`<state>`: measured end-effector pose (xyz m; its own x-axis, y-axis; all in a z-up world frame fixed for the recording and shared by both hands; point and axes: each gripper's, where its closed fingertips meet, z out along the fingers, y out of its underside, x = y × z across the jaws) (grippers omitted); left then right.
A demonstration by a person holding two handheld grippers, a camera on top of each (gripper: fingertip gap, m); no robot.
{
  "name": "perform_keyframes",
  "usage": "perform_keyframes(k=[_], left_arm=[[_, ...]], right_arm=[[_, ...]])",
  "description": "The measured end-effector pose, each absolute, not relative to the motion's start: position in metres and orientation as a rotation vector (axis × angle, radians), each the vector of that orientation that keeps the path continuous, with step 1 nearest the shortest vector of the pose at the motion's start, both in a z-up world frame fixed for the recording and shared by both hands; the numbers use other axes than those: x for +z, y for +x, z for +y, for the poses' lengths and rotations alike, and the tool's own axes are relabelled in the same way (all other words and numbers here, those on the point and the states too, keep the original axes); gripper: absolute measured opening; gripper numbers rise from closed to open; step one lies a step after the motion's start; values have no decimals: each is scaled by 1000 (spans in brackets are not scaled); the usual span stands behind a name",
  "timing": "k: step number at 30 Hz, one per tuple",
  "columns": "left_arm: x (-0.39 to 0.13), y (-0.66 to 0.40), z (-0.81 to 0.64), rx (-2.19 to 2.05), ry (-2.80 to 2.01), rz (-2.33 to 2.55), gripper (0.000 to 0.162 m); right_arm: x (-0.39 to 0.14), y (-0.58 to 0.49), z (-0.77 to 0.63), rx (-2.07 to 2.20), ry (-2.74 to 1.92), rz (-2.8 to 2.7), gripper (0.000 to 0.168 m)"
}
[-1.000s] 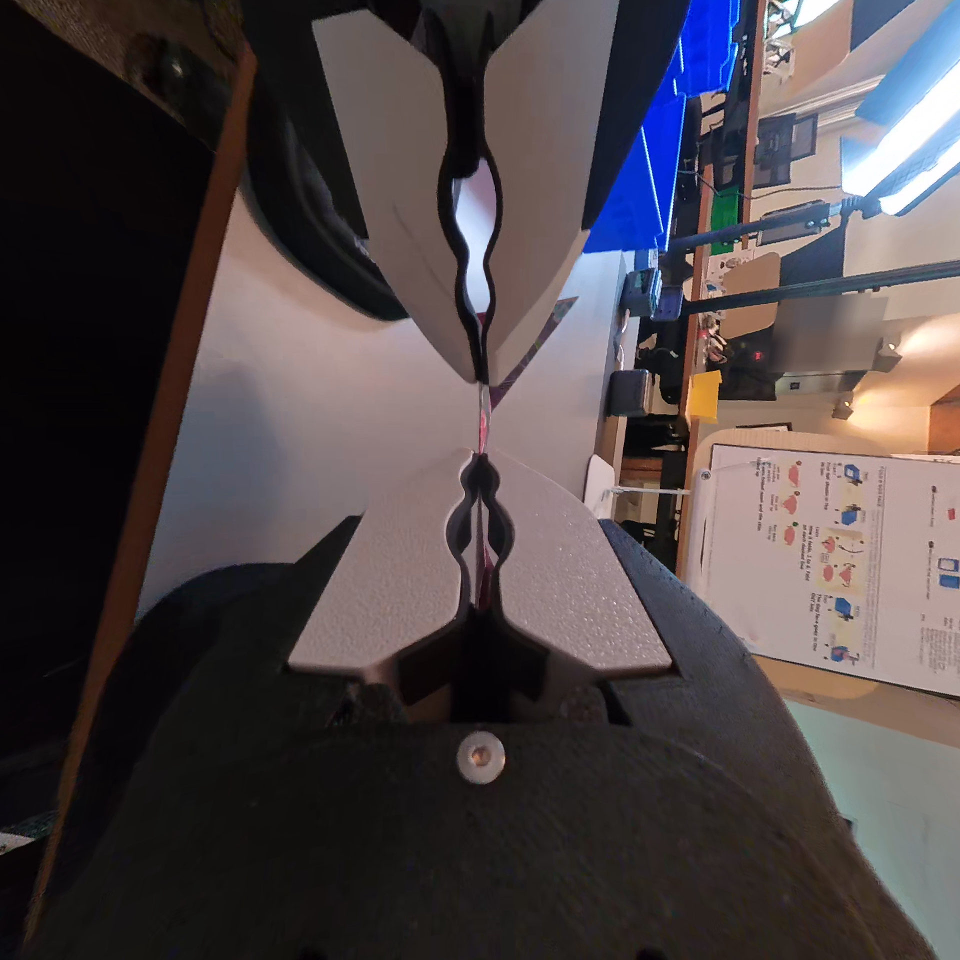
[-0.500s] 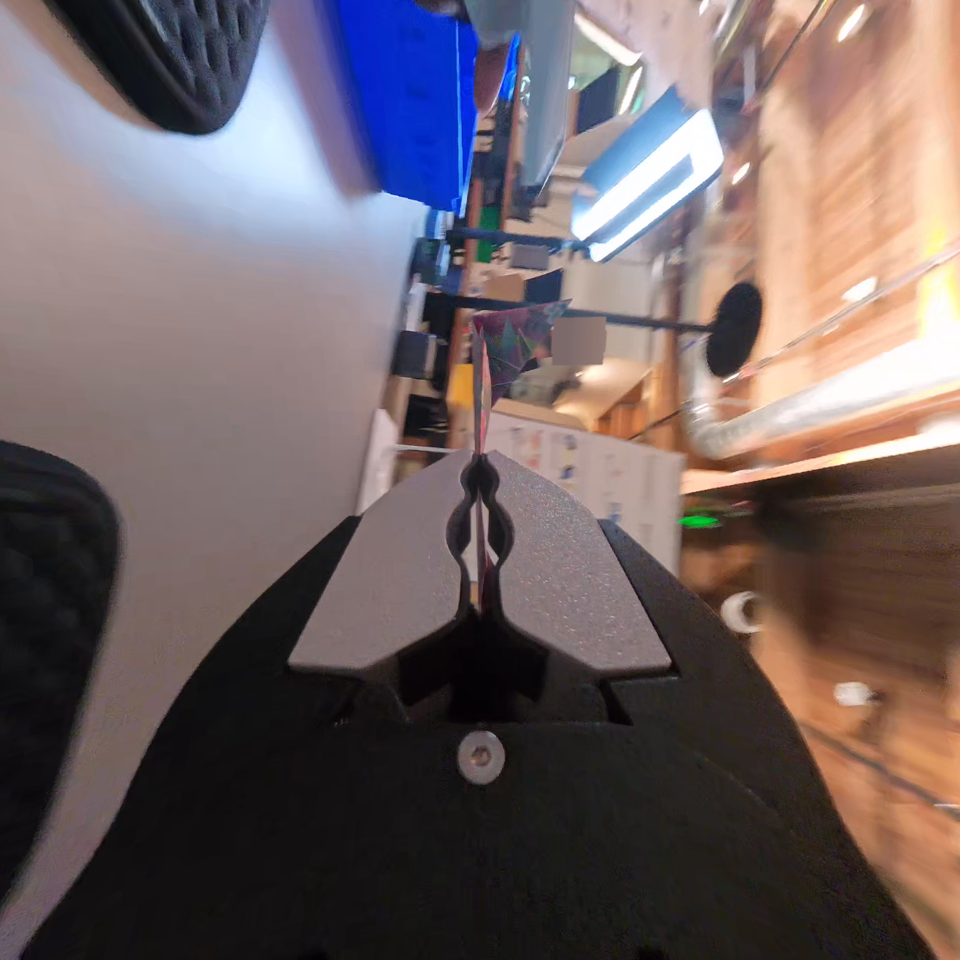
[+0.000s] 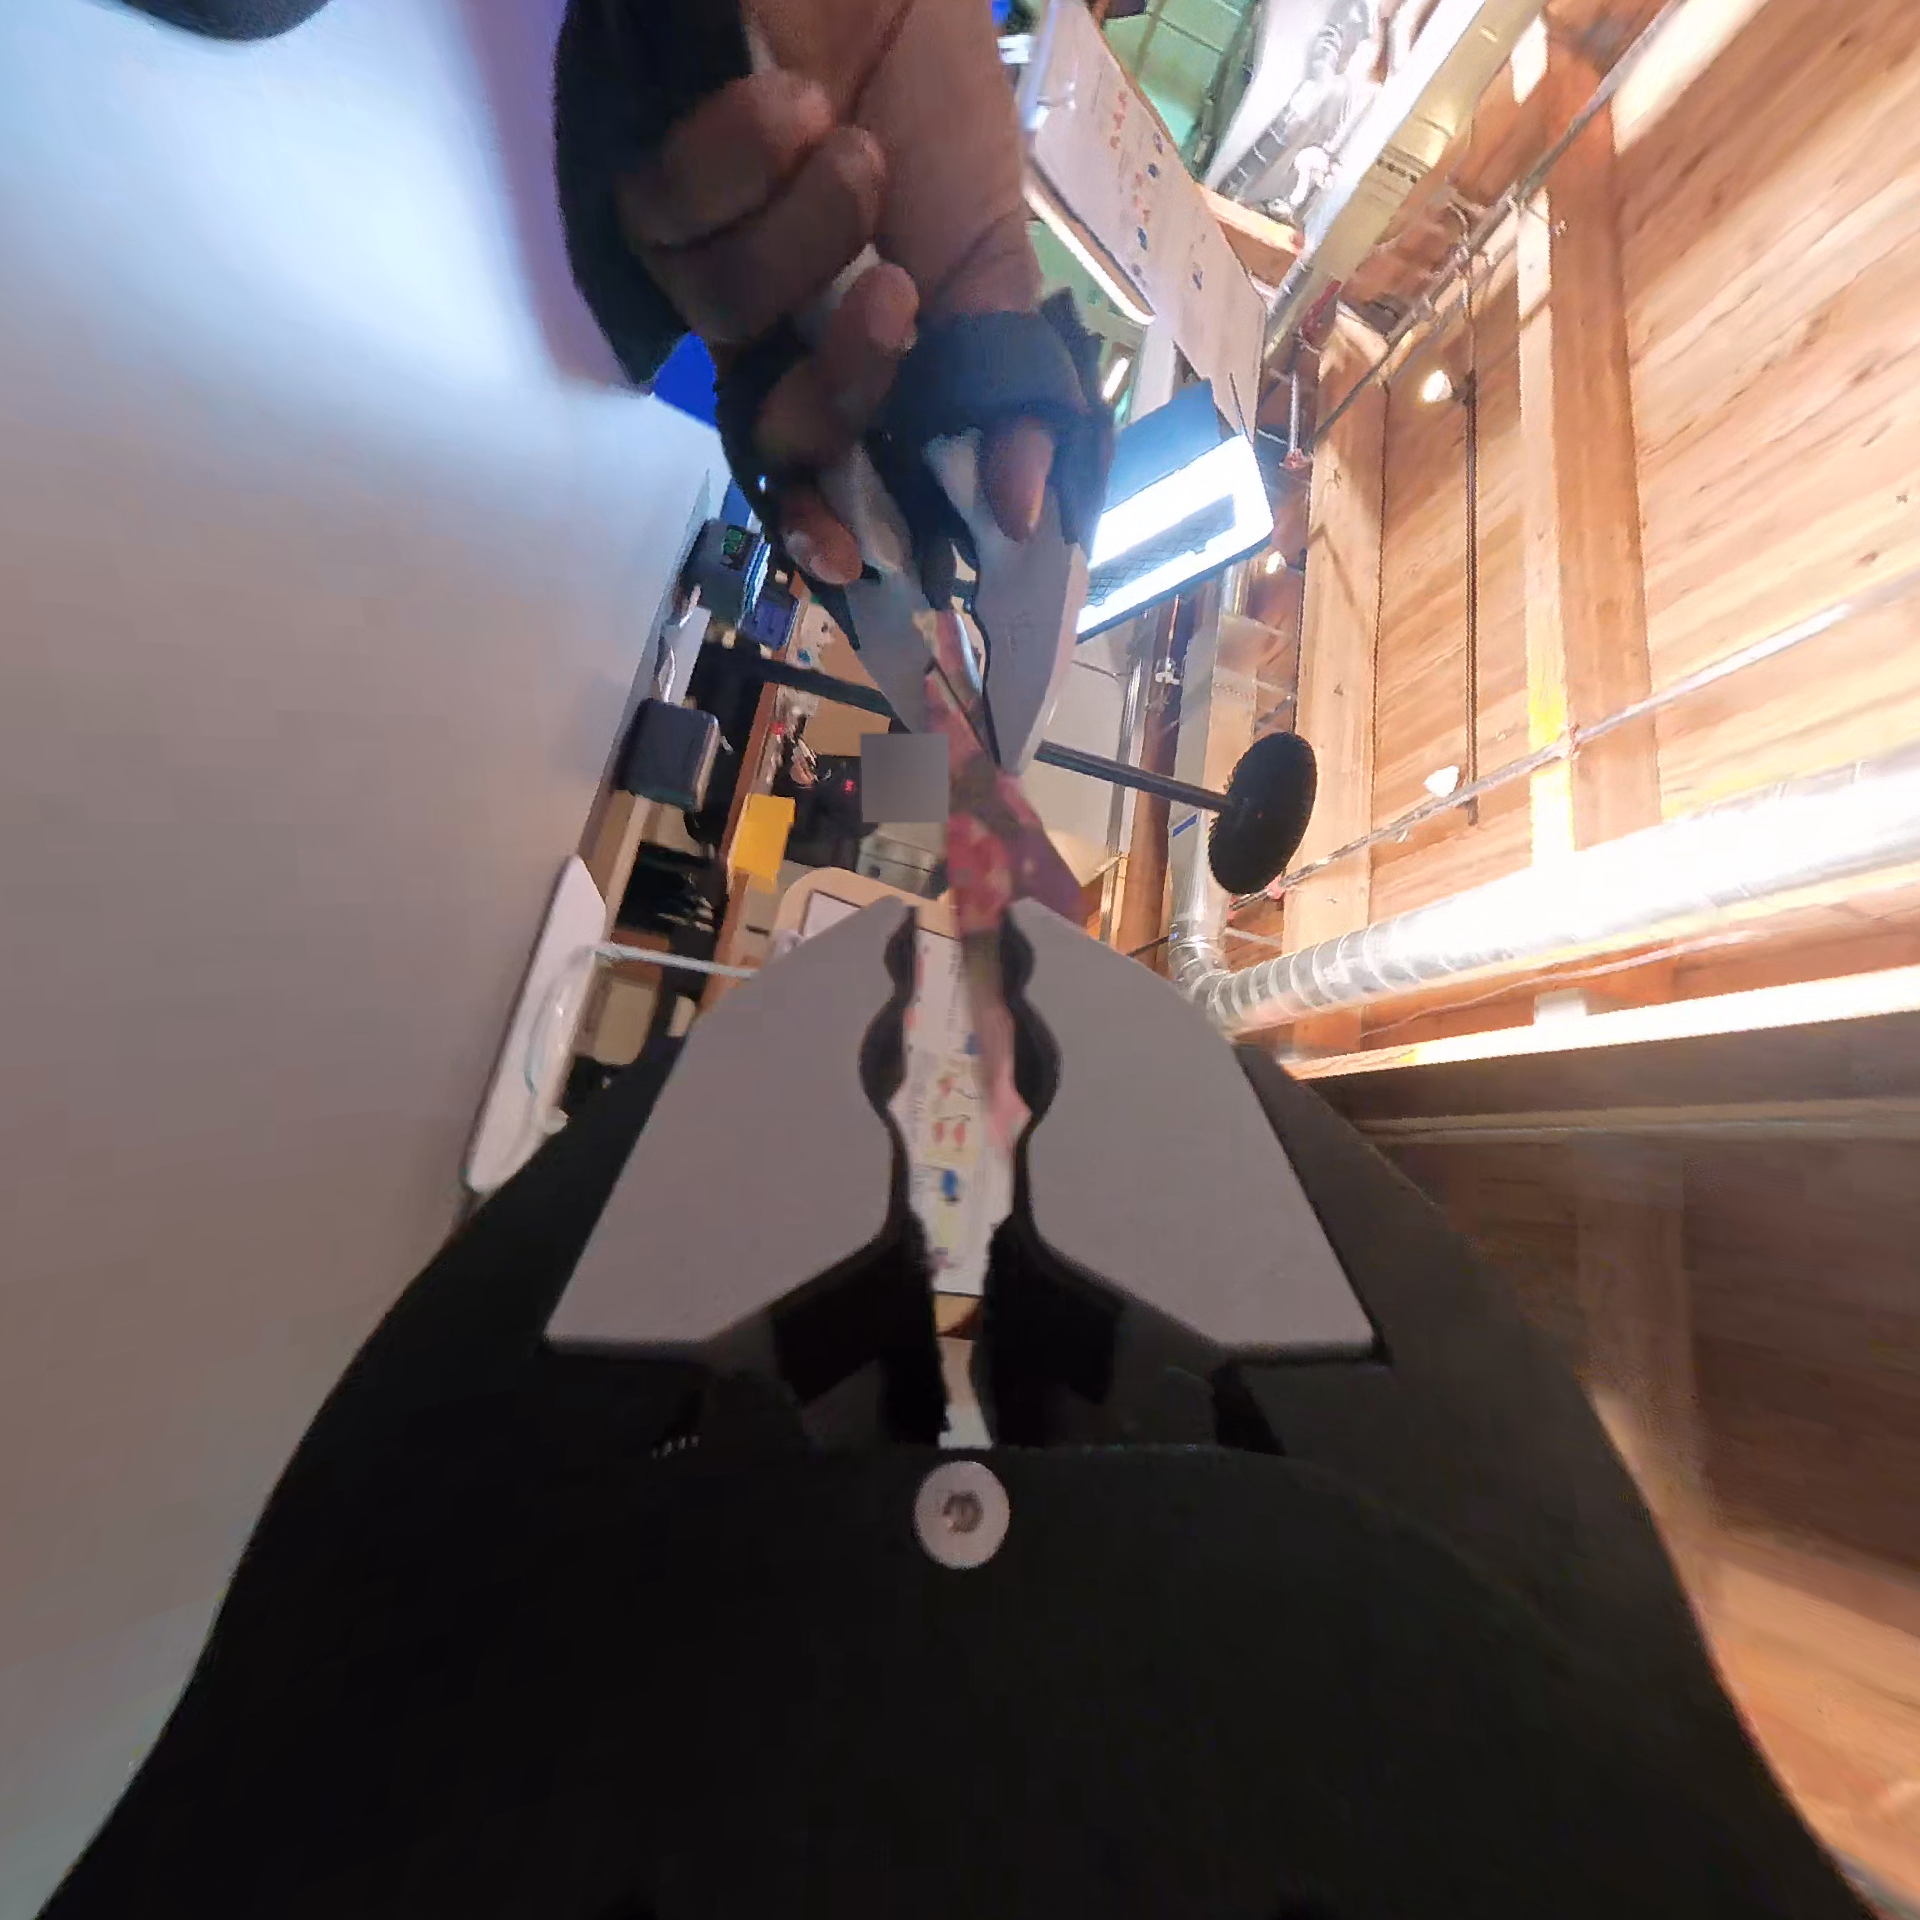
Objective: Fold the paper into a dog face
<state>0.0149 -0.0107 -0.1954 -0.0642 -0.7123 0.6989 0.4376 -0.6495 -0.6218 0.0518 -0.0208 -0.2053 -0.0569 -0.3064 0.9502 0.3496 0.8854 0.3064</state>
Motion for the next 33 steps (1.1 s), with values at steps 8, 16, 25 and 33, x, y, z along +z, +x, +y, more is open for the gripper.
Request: perform_keyframes(k=[8,16,25,33], left_arm=[[-185,-31,10,-1715,-1364,274,0],[-199,-24,9,-1759,-1498,395,0],[-225,-29,28,-1516,-1641,385,3],[-224,-29,41,-1354,-1641,419,0]], right_arm=[[-148,85,-1,801,-646,-1171,51],[-177,52,35,2245,-1274,-1117,29],[-223,31,43,2039,-1496,-1208,0],[-231,35,63,1979,-1619,-1085,0]])
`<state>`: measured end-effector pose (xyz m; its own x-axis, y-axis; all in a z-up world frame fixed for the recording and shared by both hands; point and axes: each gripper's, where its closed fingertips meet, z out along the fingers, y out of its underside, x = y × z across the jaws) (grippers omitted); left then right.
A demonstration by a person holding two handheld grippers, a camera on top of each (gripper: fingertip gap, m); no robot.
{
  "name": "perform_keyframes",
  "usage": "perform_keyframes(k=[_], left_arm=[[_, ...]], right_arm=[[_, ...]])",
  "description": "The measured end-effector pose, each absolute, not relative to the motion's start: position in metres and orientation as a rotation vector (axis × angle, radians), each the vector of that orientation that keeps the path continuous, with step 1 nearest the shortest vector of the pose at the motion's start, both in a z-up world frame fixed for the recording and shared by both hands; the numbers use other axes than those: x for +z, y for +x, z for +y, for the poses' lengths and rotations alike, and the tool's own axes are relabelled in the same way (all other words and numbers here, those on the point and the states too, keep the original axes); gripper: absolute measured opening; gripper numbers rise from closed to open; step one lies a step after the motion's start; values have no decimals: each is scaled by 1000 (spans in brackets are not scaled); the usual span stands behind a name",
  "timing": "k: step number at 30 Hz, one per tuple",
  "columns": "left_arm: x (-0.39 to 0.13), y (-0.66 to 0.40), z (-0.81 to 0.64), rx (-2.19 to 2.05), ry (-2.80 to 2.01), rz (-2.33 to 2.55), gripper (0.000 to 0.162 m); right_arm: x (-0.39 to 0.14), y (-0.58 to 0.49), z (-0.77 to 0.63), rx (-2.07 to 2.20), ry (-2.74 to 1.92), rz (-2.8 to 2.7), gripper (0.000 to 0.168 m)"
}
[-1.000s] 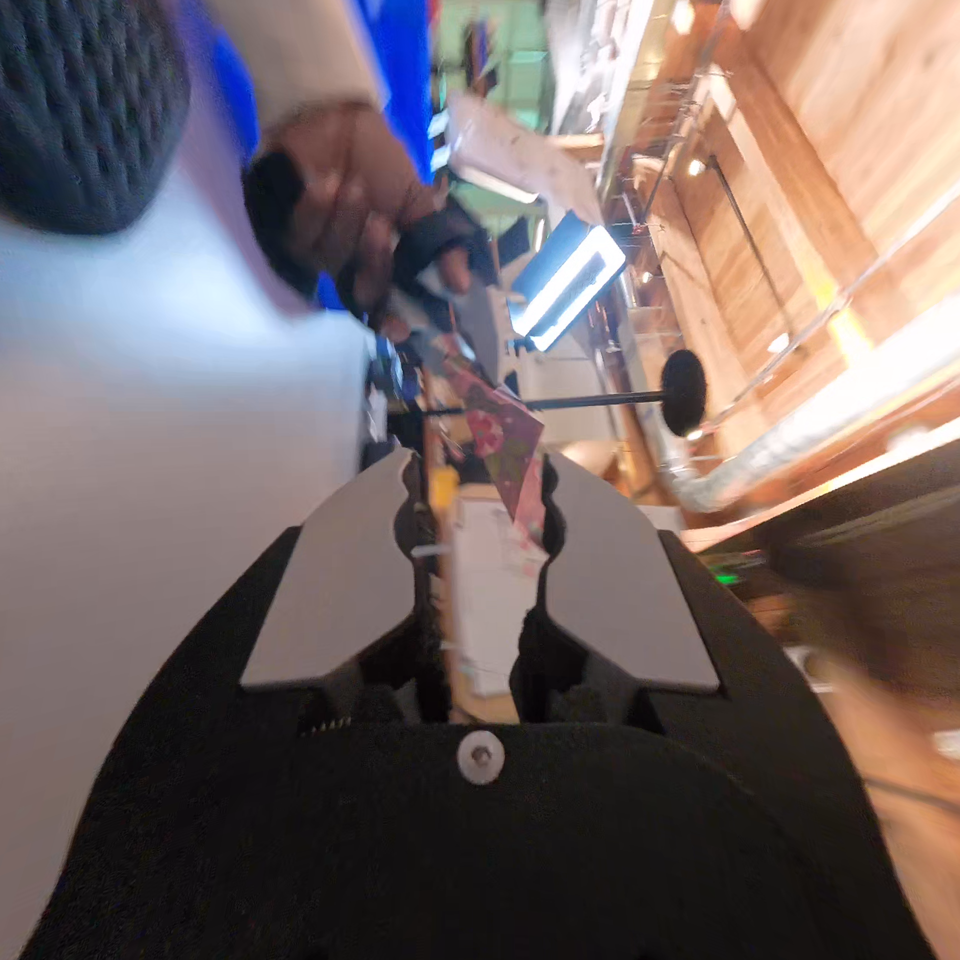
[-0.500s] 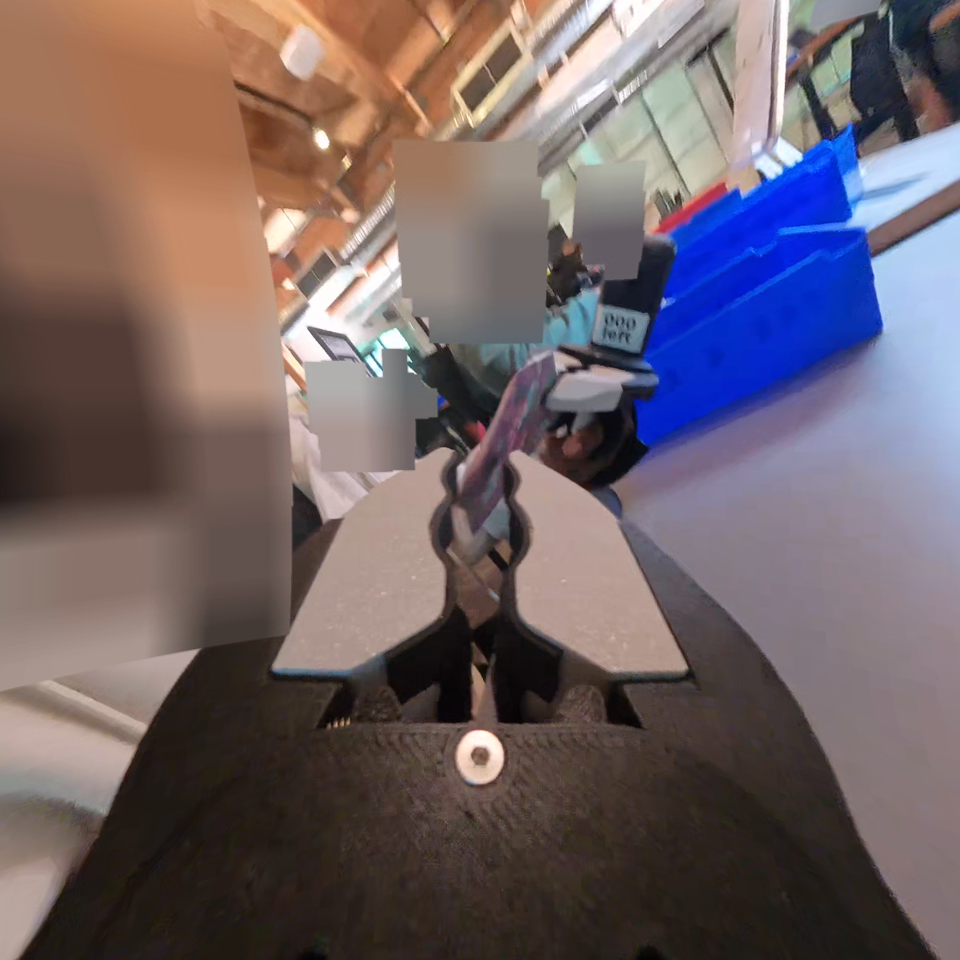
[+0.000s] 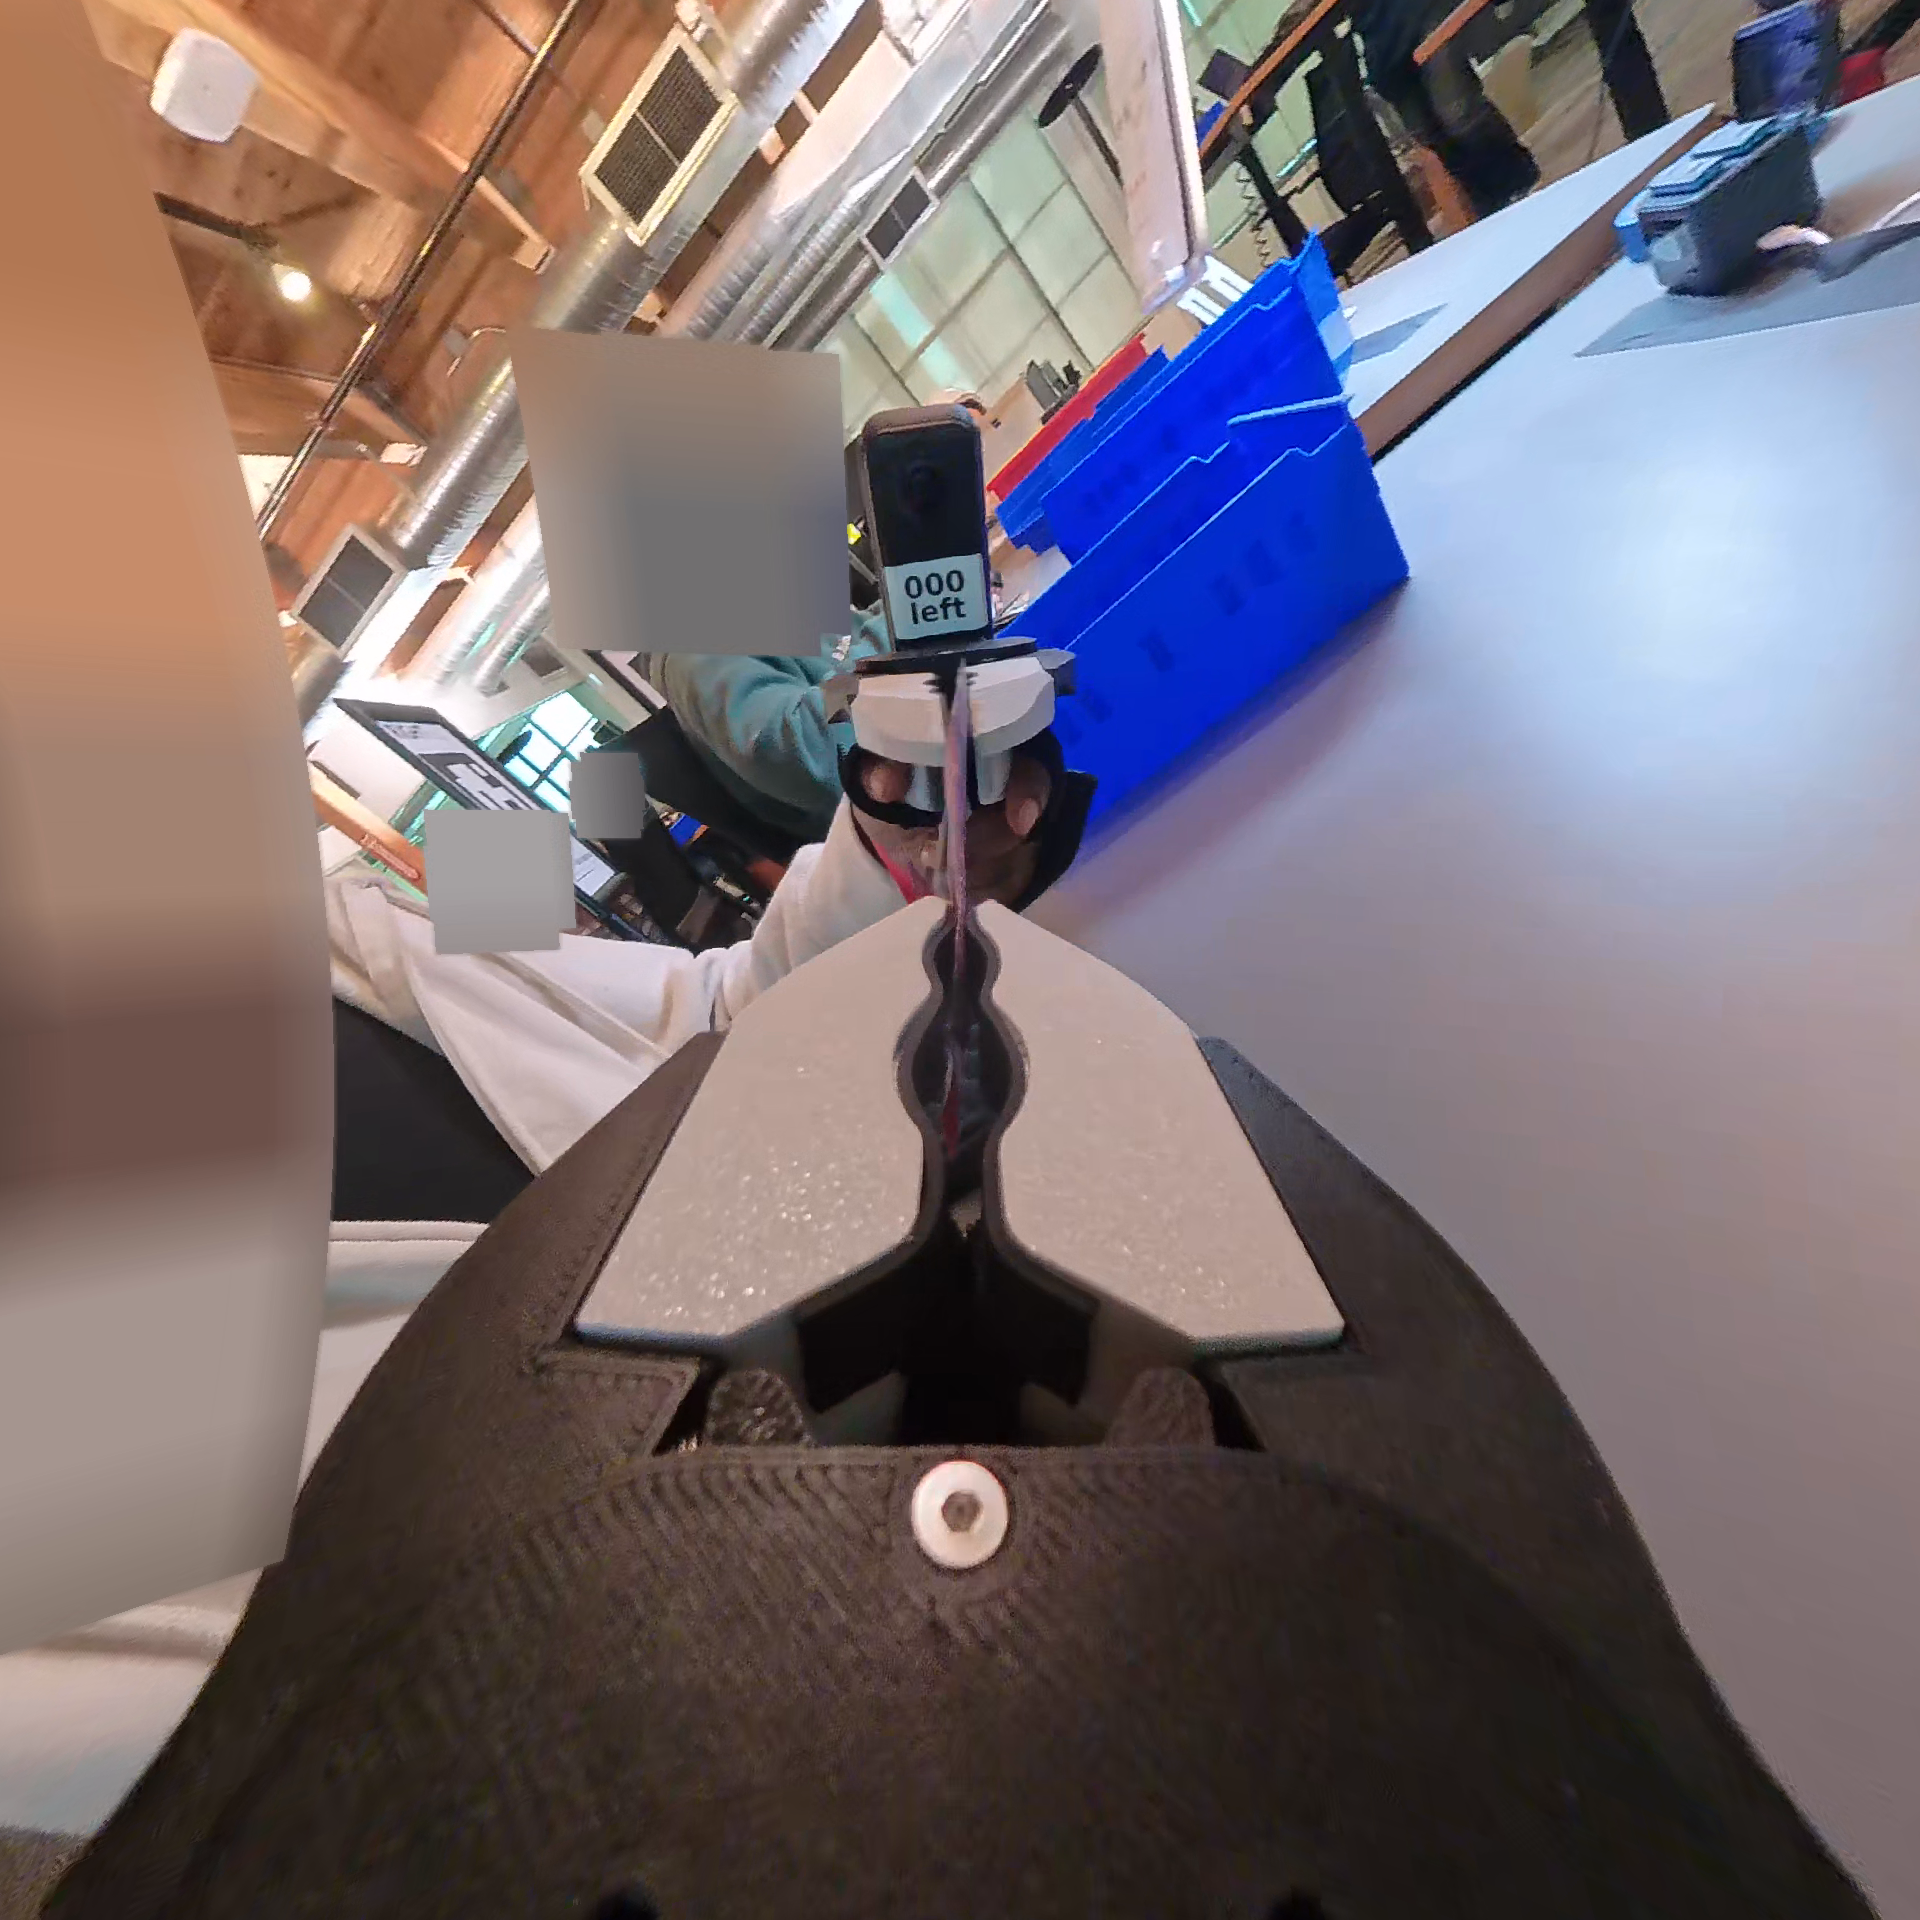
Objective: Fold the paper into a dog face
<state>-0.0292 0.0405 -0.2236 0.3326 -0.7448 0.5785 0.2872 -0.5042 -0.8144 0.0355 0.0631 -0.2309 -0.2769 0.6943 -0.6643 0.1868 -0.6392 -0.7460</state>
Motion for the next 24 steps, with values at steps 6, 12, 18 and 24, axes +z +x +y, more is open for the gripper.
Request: perform_keyframes(k=[6,12,18,24], left_arm=[[-219,-31,50,-1215,-1601,413,36],[-233,-34,44,-798,-1653,535,61],[-258,-28,20,-657,-1686,651,63],[-273,-33,9,-584,-1738,667,63]], right_arm=[[-212,63,72,1924,-1623,-1032,0],[-161,161,113,1564,-1660,-930,0],[-177,334,185,1007,-2058,-839,0],[-221,418,193,997,-2475,-857,0]])
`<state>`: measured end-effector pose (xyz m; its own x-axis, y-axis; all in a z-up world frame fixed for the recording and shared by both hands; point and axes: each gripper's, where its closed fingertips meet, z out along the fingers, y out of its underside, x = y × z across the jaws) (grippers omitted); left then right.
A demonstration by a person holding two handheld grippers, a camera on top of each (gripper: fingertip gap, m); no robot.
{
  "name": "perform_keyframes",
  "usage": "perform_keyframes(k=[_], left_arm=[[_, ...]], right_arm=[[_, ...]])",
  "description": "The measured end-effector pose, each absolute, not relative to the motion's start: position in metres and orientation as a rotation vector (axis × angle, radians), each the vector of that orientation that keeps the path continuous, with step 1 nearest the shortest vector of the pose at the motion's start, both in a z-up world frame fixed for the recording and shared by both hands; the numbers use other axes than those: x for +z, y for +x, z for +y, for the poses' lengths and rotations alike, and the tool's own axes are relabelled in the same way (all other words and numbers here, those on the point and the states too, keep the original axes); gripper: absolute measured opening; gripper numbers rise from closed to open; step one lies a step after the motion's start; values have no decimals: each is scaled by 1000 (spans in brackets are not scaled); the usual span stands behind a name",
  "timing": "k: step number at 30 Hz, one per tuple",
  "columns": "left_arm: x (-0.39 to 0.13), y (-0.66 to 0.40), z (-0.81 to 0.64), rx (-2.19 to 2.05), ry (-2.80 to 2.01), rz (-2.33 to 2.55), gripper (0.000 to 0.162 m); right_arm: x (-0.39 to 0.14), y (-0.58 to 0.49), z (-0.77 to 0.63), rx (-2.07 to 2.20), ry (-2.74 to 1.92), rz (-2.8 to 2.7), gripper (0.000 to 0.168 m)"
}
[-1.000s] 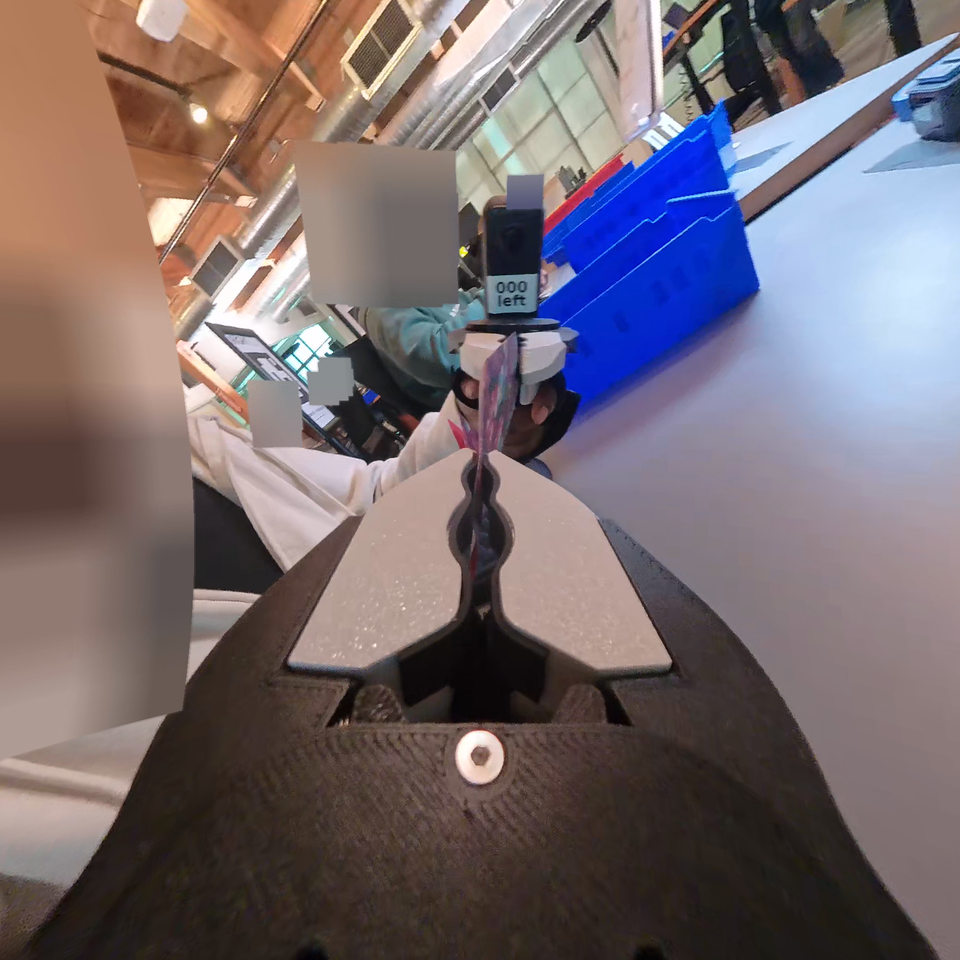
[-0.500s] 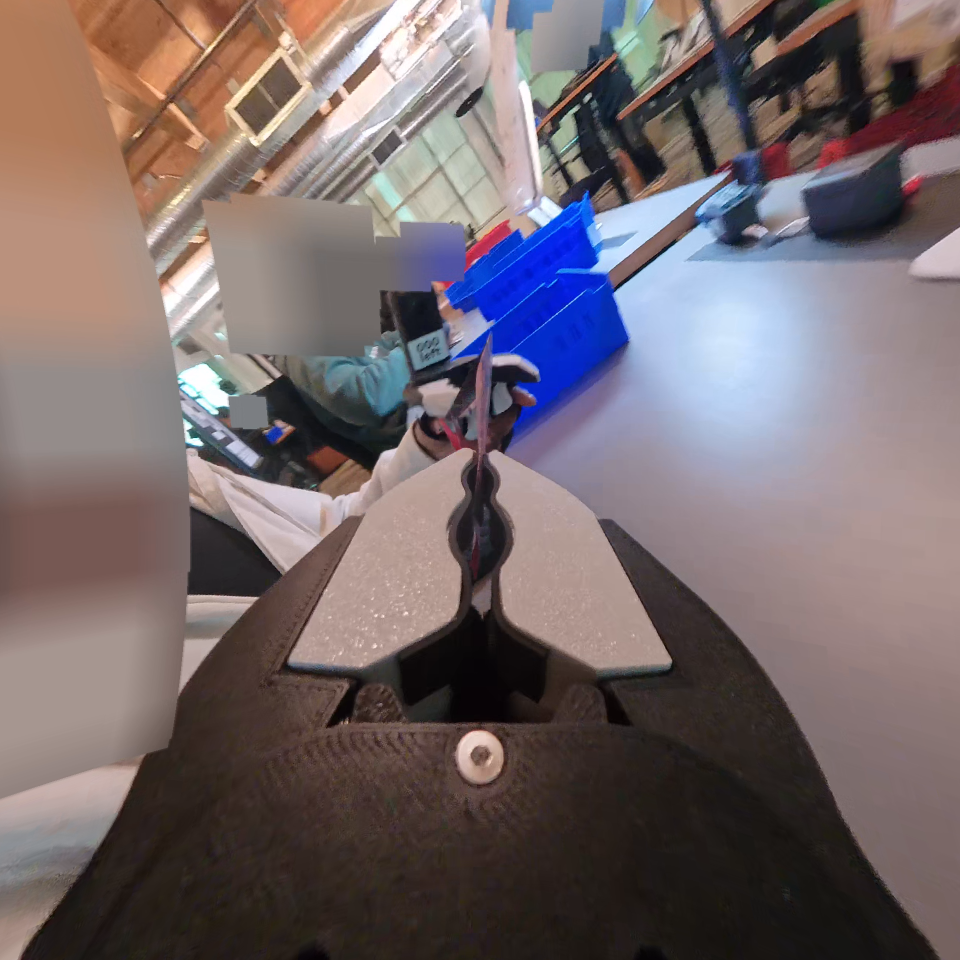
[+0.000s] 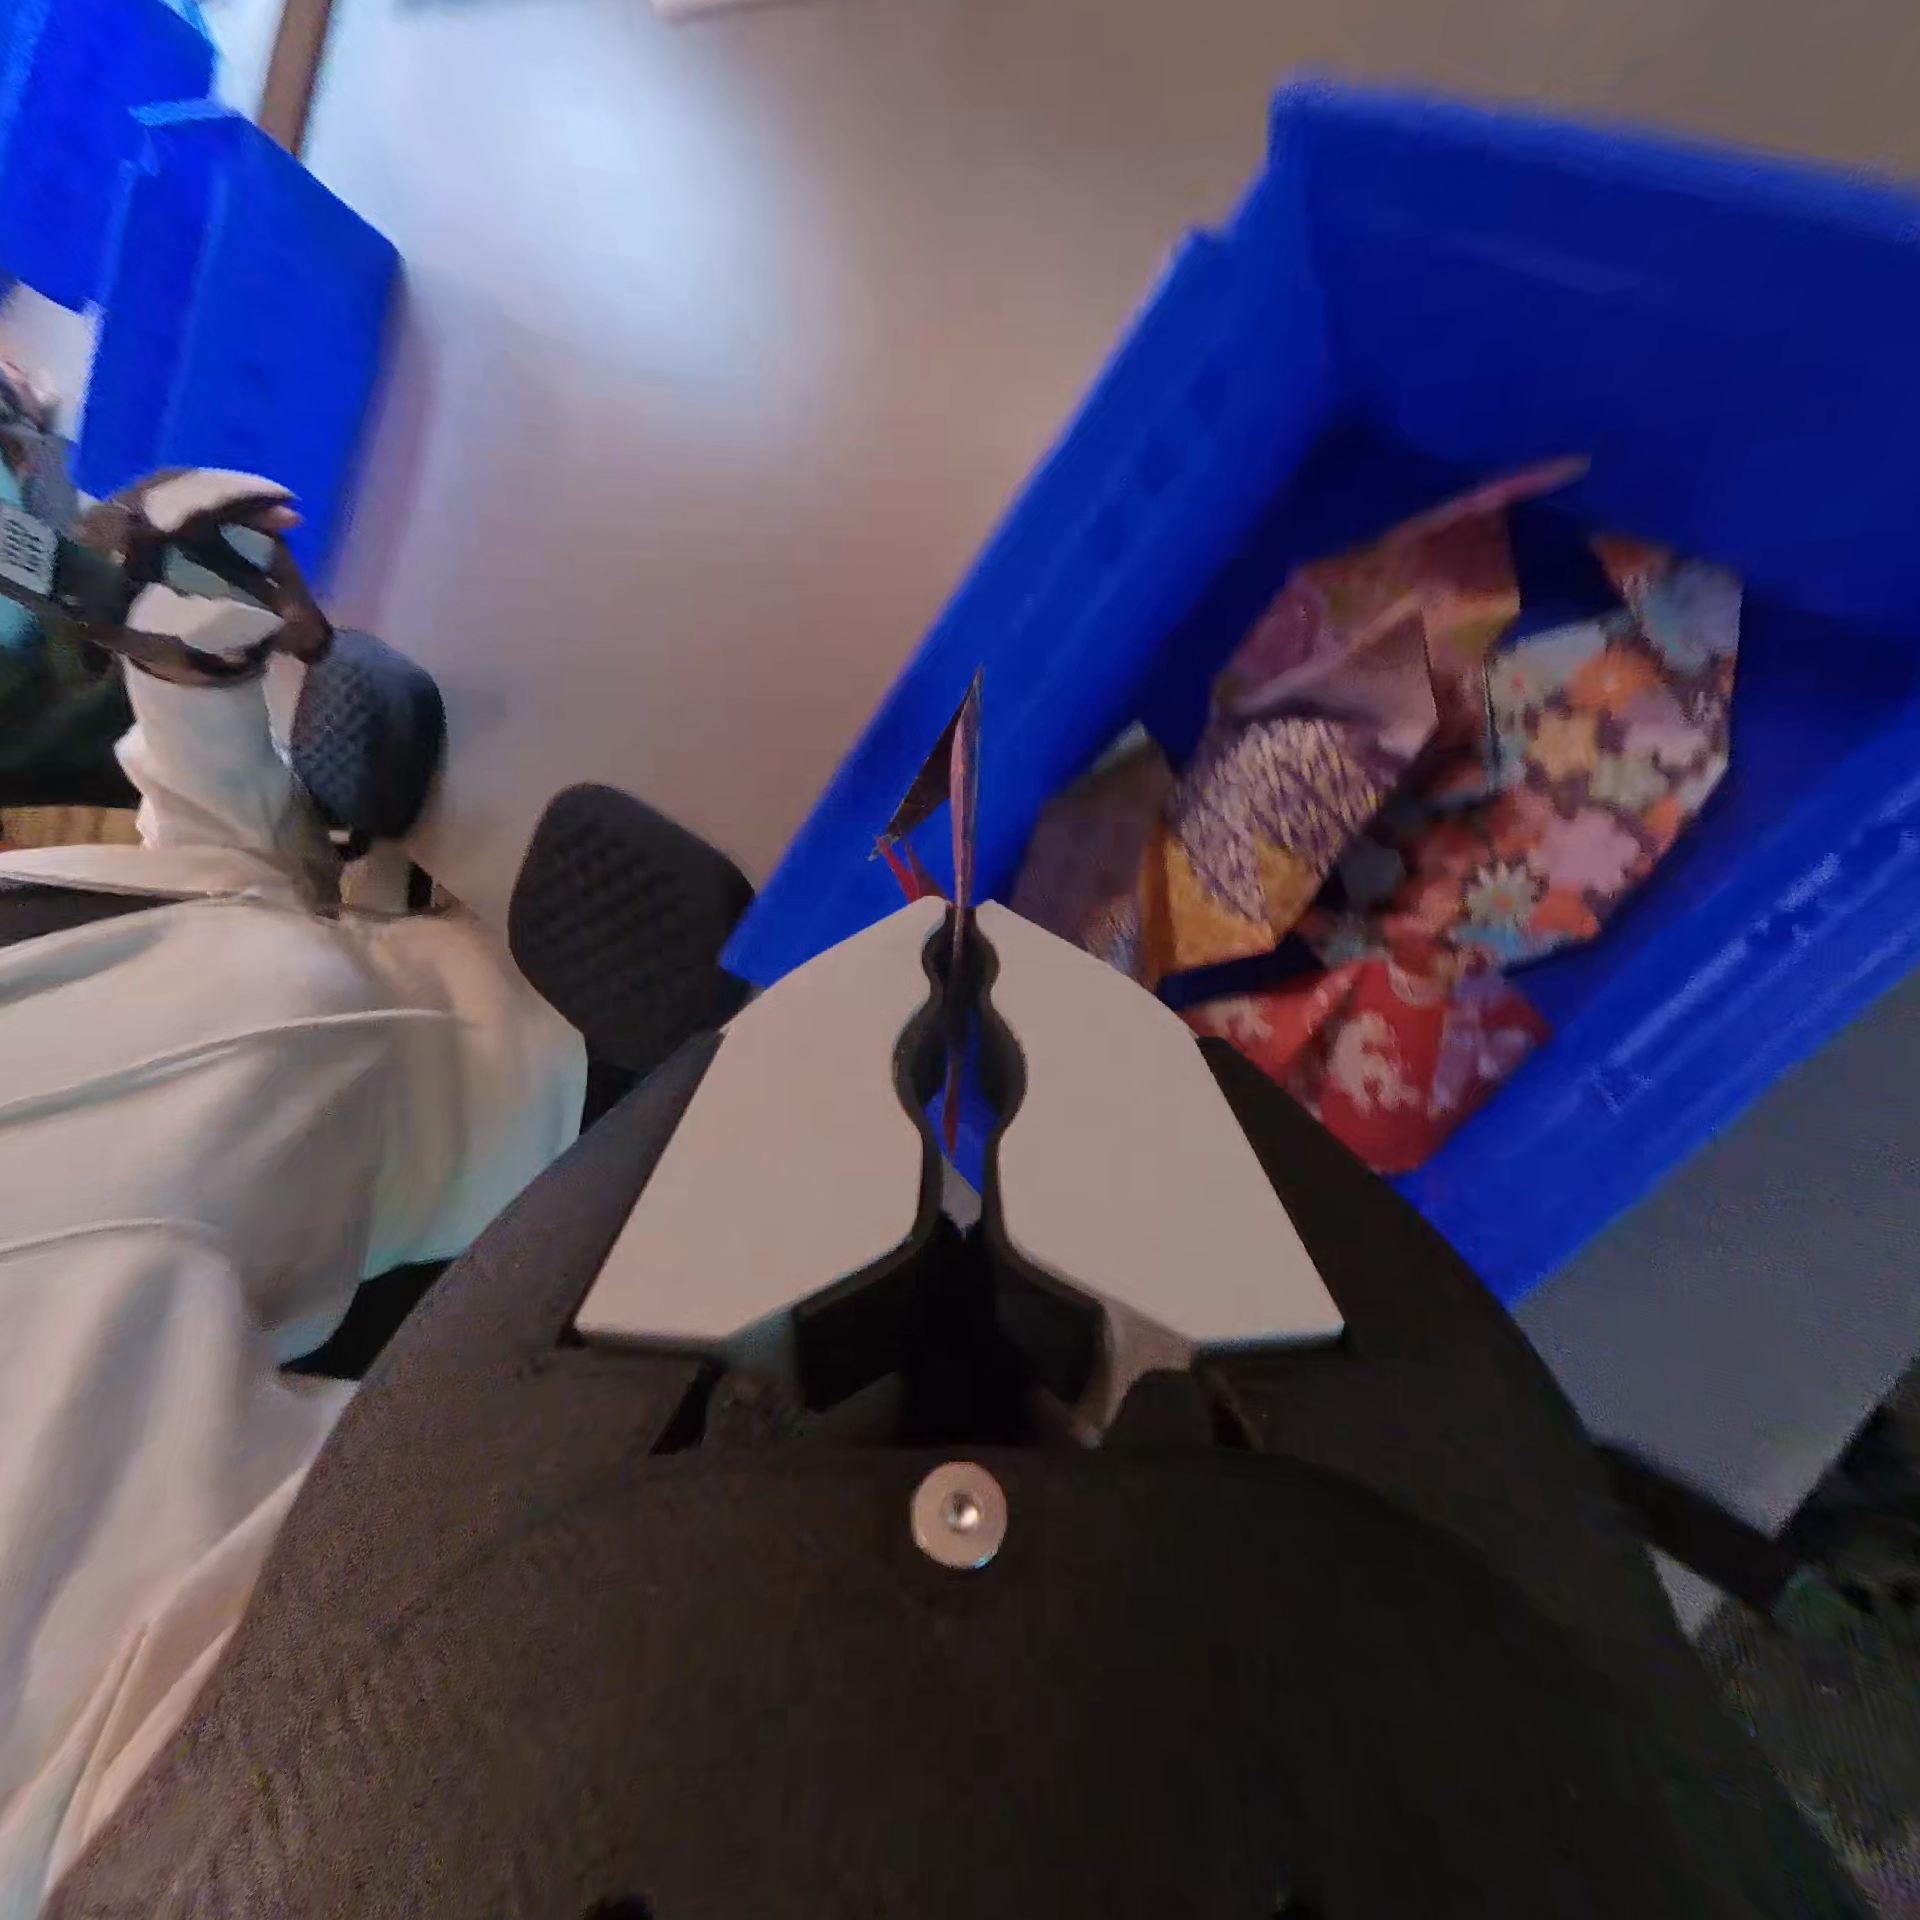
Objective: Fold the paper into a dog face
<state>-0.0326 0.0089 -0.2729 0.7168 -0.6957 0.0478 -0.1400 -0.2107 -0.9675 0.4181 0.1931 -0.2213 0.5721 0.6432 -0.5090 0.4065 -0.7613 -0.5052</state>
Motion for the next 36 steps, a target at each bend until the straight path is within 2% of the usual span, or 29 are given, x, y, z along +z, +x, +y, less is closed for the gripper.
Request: perform_keyframes(k=[9,13,17,22,24,26,31,36], left_arm=[[-276,-24,9,-548,-1765,700,63],[-277,-22,9,-515,-1783,748,63],[-271,-28,13,-464,-1798,708,73],[-264,-45,26,-291,-1855,602,108],[-261,-47,32,-218,-1873,563,130],[-256,-51,39,-147,-1884,499,145],[-226,-56,44,-105,-1788,312,145],[-227,-89,20,-2,-1873,175,145]], right_arm=[[-283,423,223,1145,-2621,-596,1],[-302,436,230,993,-2729,-480,24],[-281,446,244,701,-2573,-550,55],[-238,445,234,180,-2297,-669,131],[-230,438,218,88,-2252,-607,146],[-222,427,204,78,-2177,-490,146],[-221,421,170,-22,-2035,-231,146],[-254,426,140,-56,-2116,-133,146]])
